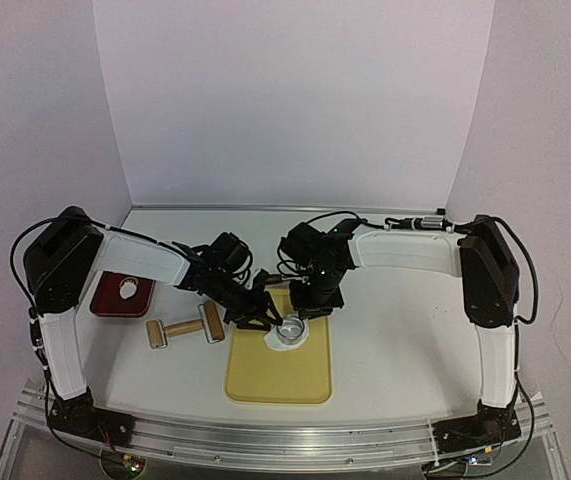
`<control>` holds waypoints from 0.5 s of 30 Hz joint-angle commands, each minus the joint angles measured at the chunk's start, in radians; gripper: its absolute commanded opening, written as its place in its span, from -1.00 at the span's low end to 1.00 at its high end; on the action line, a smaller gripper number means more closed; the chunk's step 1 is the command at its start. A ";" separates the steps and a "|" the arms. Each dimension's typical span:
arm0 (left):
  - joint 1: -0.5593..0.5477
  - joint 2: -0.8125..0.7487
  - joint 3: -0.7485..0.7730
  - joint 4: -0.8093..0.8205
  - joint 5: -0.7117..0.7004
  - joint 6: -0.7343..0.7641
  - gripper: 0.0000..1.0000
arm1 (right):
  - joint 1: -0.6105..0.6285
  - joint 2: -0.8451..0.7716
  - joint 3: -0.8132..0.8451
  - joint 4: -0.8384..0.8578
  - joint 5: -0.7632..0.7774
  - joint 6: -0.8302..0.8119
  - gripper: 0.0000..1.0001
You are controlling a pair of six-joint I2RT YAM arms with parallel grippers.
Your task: Roll out the dumpling wrappers from the dough
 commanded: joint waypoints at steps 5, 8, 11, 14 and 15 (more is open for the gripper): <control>-0.007 0.038 0.063 -0.014 0.024 0.029 -0.35 | -0.001 0.021 0.003 0.010 -0.034 0.001 -0.70; -0.008 0.050 0.065 -0.018 0.026 0.032 -0.40 | -0.001 0.031 0.003 0.012 -0.044 0.001 -0.75; -0.009 0.061 0.071 -0.041 0.010 0.035 -0.48 | -0.001 0.038 0.003 0.012 -0.051 0.001 -0.77; -0.011 0.065 0.070 -0.047 0.004 0.037 -0.51 | -0.001 0.047 0.004 0.014 -0.056 -0.002 -0.81; -0.011 0.068 0.071 -0.048 0.005 0.037 -0.53 | -0.001 0.049 0.003 0.014 -0.059 -0.002 -0.82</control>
